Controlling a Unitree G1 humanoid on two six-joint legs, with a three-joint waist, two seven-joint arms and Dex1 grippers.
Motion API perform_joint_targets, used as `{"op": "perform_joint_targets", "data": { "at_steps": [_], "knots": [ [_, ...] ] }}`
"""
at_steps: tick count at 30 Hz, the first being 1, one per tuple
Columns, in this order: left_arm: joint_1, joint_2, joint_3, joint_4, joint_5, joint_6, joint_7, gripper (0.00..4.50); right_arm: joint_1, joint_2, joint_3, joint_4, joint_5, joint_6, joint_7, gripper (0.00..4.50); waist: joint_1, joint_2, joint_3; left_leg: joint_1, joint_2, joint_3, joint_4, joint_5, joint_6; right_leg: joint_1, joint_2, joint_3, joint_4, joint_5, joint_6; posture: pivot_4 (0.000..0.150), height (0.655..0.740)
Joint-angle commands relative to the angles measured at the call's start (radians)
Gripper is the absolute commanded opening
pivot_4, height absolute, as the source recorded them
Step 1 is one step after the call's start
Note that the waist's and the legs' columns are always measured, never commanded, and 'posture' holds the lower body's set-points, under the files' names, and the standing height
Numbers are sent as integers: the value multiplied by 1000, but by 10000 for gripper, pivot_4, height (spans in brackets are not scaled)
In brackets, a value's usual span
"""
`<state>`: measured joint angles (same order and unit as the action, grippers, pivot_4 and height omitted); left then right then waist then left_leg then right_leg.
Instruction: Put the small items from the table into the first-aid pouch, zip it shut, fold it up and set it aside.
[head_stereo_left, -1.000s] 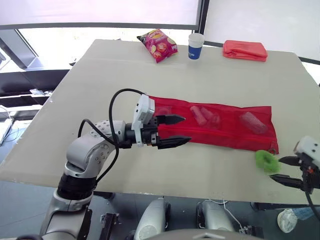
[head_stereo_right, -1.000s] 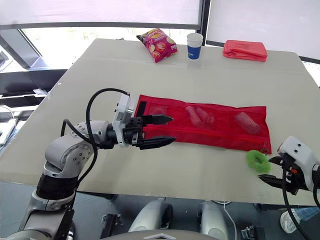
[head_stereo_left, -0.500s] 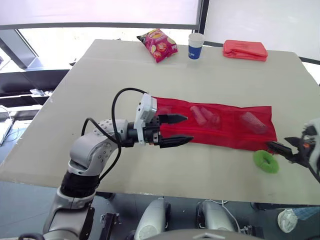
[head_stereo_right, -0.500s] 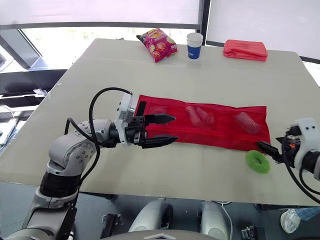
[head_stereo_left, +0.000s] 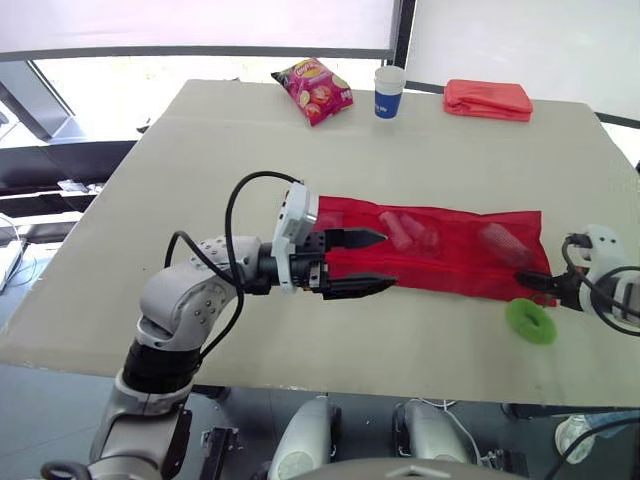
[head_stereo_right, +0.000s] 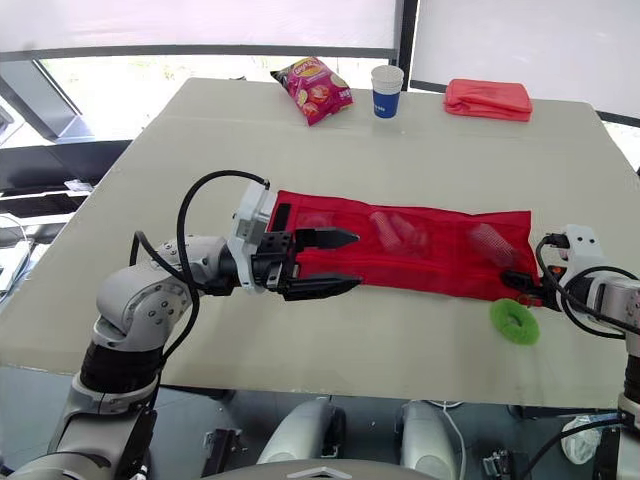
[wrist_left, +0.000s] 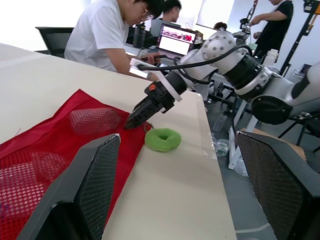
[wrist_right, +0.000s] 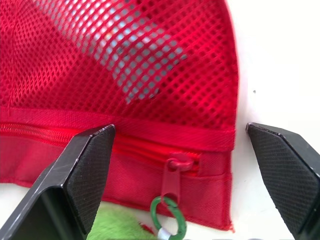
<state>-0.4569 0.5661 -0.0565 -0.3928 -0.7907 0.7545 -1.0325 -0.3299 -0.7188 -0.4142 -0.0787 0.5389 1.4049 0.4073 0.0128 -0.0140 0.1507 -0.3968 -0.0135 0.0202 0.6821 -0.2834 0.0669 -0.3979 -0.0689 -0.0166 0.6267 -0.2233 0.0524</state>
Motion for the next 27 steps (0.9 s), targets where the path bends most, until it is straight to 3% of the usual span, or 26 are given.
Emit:
{"op": "perform_joint_targets", "data": {
  "at_steps": [1,4,7,15,19,27],
  "knots": [
    [-16,9,23,-40,-30,-14,-13,39911,-17,8,-33,47,33,9,39,44762,0,-1,0,0,0,0,0,0,0,0,0,0,0,0,0,1500,7400],
    [-20,12,21,-40,-3,-38,-8,39911,-21,35,-62,56,64,10,66,44762,-2,-1,0,0,0,0,0,0,0,0,1,0,0,2,3,1500,7400],
    [-19,16,22,-37,21,-58,5,39911,-5,46,-73,32,63,-23,73,37500,-5,-1,0,0,1,0,0,0,0,0,2,1,0,2,3,1500,7400],
    [-11,21,14,-30,38,-78,6,39911,75,22,-87,-69,47,-77,63,690,-2,-1,0,0,1,0,0,0,0,0,2,1,0,2,3,1500,7400],
    [-8,16,13,-23,45,-87,11,39911,122,-51,-125,-130,29,-85,64,280,4,1,0,0,1,0,0,0,0,0,1,1,0,2,3,1500,7400],
    [8,4,4,-2,66,-109,17,39911,141,-328,-250,-200,86,-4,167,280,3,3,1,-1,-1,0,0,-1,2,0,-1,0,-1,1,2,1500,7400]
  ]
}}
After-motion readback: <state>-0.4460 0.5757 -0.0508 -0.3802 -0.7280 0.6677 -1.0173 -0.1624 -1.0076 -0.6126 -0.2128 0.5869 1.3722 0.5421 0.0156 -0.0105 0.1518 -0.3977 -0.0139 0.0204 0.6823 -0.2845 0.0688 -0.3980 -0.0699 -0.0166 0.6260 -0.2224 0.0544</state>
